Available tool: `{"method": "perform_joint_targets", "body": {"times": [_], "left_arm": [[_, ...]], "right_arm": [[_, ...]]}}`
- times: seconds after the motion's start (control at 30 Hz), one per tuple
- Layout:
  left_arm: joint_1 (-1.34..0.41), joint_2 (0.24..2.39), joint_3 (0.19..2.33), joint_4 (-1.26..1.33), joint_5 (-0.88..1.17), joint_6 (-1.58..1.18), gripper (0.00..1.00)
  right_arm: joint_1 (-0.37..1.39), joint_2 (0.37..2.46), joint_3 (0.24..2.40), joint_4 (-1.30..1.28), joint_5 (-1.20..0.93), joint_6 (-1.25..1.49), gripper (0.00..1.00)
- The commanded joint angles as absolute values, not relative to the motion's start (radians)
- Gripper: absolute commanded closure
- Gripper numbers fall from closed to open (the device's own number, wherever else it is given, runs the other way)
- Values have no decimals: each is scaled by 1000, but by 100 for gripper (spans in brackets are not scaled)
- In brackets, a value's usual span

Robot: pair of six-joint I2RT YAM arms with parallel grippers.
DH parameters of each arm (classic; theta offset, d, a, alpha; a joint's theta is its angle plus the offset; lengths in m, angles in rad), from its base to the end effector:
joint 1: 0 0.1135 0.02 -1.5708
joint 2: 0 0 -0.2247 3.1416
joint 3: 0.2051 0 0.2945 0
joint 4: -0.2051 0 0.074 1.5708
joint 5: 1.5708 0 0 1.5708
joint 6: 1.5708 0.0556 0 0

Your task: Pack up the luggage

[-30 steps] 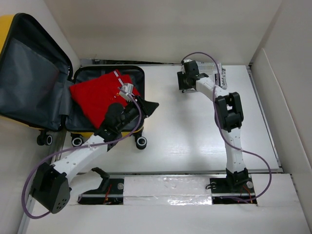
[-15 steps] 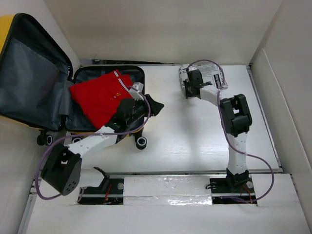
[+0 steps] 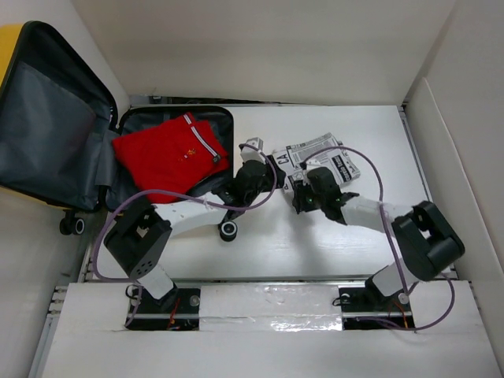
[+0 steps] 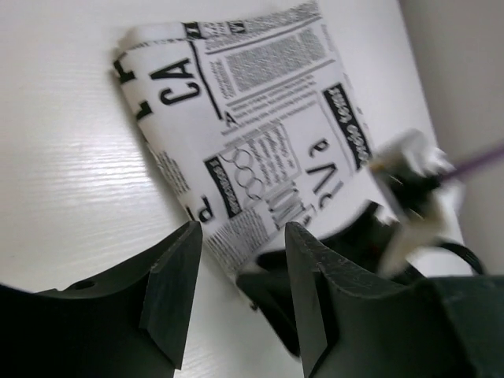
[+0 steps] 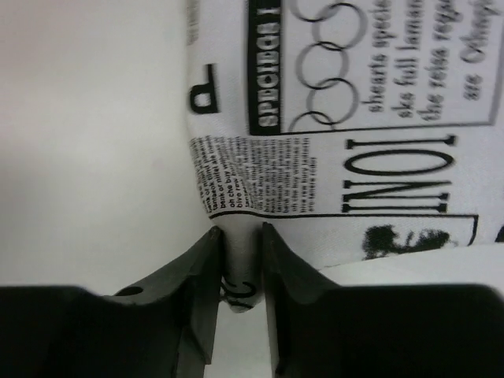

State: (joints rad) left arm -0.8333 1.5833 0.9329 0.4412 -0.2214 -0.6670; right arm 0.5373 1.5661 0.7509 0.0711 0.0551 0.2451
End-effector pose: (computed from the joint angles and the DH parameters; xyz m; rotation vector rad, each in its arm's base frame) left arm 0.2874 -0.2982 0.1847 -0.0124 1.8622 -0.8734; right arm 0.3071 0.1794 0.0817 -0.3122 2.3159 0.3313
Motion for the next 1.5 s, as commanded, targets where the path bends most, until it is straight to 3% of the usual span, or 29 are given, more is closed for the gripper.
{"method": "perform_joint_targets", "body": {"times": [0.0,0.03,0.2,0.47,0.73,1.1,1.17,1.2,1.23,1.33,1.47], "left_arm": [[-848,1600,937,442,-377,-752,57],[-848,1606,924,454,-408,-781,57],[-848,1652,951,451,-416,-808,53],[-881,1802,1078,348,-397,-830,27],[-890,1977,1235,224,-436,-865,28],[-881,2123,1338,198,-385,-925,43],[-881,2146,1362,207,-380,-924,52],[-881,2148,1370,207,-388,-908,60],[-881,2146,1361,251,-388,-887,77],[-852,2132,1329,343,-362,-838,98],[-787,2086,1308,403,-281,-761,100]], "right_arm": [[555,1439,667,172,31,317,53],[529,1372,635,175,26,325,37],[451,1176,614,114,-38,298,12],[371,853,554,92,-55,267,12],[362,718,494,144,-94,273,11],[353,614,466,138,-135,281,13],[353,595,462,138,-132,282,13],[353,592,460,138,-132,284,13],[353,589,459,138,-133,284,14],[344,578,457,133,-141,285,14],[334,565,456,132,-156,288,15]]}}
